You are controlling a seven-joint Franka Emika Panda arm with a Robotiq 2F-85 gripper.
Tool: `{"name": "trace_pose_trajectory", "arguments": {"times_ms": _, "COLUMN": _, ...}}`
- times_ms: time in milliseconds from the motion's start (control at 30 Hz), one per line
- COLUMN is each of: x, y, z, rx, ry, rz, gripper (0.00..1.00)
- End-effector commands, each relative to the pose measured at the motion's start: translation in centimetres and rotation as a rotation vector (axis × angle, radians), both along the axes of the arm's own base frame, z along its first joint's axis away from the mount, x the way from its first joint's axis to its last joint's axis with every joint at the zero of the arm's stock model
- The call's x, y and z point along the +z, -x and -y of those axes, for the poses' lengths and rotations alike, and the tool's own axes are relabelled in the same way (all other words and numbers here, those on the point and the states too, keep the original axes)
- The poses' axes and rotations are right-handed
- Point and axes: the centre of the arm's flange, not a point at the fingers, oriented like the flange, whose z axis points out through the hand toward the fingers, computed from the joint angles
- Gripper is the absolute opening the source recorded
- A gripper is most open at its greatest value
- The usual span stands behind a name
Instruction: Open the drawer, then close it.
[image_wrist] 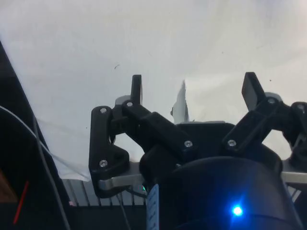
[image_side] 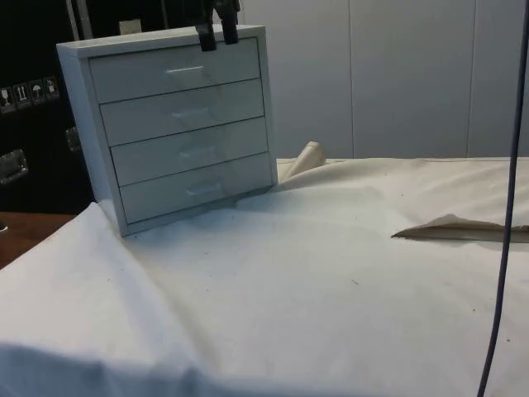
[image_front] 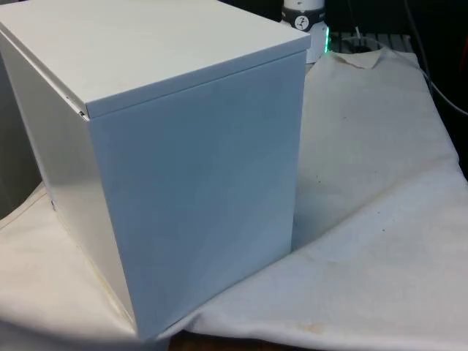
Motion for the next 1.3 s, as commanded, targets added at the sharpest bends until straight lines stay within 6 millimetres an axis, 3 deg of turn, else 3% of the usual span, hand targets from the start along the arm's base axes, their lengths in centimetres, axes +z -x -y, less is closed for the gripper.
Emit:
{"name": "trace_pose_trajectory", "arguments": {"times_ms": 0, "x": 0.0, "y": 0.1, "z": 0.0, "rx": 0.000, "ry": -0.002, "rz": 0.000, "gripper": 1.00}}
{"name": "trace_pose_trajectory", "arguments": {"times_ms": 1267, "x": -0.5, "y": 3.9, "z": 0.5, "rx": 0.032, "ry": -0.017, "rz": 0.080, "gripper": 1.00}}
